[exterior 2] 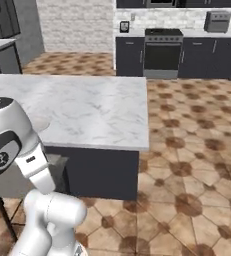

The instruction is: Take the chicken drumsticks from the pan and place one on each plate on the dining counter.

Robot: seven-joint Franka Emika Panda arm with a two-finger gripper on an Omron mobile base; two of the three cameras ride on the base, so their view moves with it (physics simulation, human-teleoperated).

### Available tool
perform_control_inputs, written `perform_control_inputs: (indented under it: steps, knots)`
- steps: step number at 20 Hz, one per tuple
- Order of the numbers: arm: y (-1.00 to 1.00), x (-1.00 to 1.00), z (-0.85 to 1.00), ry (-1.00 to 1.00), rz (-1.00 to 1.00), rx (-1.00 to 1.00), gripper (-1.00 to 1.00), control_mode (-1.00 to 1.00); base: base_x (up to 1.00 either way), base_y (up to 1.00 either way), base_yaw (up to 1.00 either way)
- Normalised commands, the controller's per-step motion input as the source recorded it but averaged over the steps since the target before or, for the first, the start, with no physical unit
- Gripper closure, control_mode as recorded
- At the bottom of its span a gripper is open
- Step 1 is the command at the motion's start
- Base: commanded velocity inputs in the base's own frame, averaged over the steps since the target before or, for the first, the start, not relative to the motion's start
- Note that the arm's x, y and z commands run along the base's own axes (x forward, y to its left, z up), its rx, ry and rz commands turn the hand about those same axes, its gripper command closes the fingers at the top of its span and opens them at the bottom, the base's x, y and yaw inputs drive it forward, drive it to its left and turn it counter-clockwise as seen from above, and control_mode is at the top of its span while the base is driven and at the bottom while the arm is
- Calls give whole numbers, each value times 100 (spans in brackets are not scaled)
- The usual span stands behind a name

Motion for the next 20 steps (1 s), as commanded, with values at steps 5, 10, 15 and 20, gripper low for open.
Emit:
perform_control_inputs:
  steps: [5,10,15,20]
  knots:
    - [0,0,0,0,0,0,-100,100,69,-100,-46]
    - [0,0,0,0,0,0,-100,100,84,-100,-44]
    - [0,0,0,0,0,0,-100,100,99,-98,-29]
    - [0,0,0,0,0,0,-100,100,100,-82,-1]
